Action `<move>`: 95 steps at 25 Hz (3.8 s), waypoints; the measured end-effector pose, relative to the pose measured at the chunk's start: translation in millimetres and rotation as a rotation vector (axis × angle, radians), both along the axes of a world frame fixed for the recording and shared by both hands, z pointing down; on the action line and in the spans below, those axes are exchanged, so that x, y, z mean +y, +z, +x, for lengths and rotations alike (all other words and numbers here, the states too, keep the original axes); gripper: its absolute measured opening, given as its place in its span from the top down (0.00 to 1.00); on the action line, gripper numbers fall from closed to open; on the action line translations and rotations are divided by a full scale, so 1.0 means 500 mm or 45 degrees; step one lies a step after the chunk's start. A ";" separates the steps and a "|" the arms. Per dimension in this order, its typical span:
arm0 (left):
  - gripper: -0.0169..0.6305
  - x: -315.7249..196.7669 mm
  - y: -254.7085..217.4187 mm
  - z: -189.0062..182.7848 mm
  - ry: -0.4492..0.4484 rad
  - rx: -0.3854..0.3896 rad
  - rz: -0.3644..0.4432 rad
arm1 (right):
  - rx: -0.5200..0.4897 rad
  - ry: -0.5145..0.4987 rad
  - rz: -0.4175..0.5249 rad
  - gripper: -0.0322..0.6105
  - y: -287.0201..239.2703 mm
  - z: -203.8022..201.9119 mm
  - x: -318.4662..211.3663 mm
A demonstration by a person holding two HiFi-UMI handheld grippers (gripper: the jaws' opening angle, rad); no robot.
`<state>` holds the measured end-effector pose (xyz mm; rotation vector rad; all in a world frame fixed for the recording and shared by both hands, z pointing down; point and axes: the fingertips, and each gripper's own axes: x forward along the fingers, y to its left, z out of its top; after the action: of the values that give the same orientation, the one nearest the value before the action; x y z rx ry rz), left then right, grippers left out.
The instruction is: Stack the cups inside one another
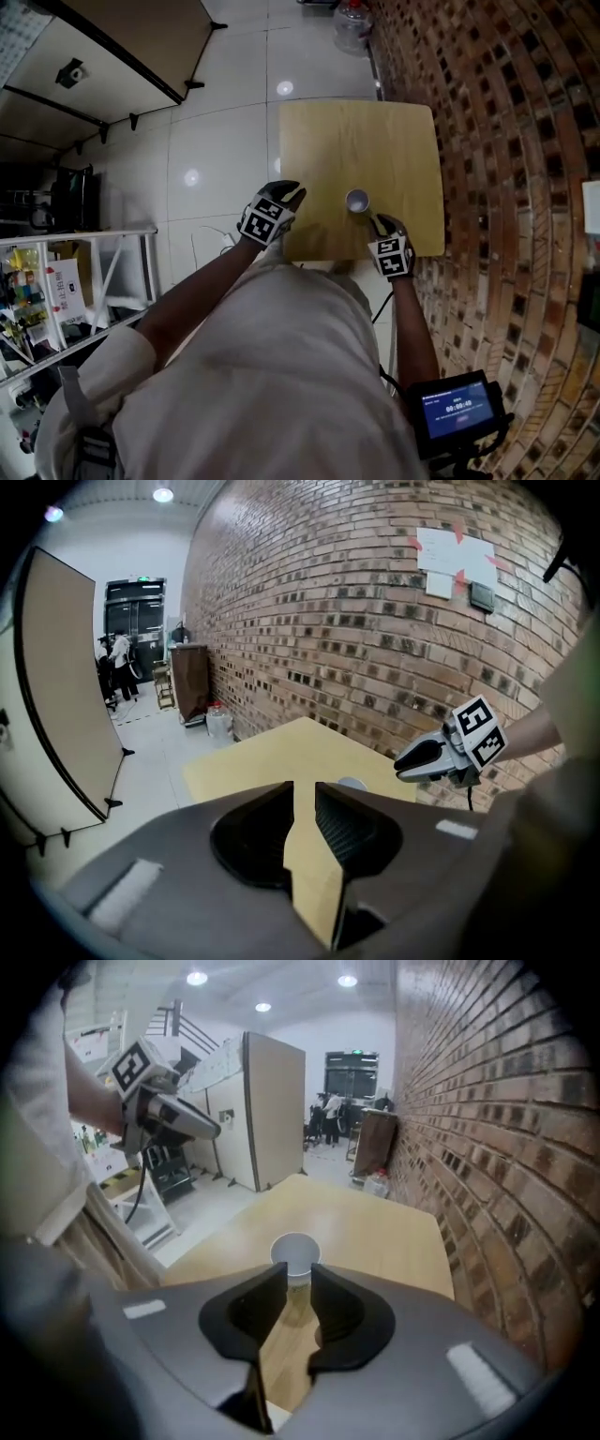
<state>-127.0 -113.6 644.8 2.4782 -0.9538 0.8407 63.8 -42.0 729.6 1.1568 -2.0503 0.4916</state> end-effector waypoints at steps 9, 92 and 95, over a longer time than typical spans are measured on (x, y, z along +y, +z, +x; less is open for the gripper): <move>0.83 0.019 -0.010 0.089 -0.106 0.055 0.031 | -0.222 0.169 0.299 0.72 -0.162 0.159 0.017; 0.83 0.507 -0.194 -0.132 0.021 0.267 0.093 | -0.009 0.224 0.653 0.88 -0.483 -0.087 0.509; 0.83 0.504 -0.192 -0.153 -0.012 0.242 0.097 | -0.034 0.254 0.648 0.90 -0.459 -0.067 0.525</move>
<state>-203.4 138.2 548.8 2.5604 -0.9452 0.5632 30.5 220.4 500.1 1.6685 -2.1593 0.0701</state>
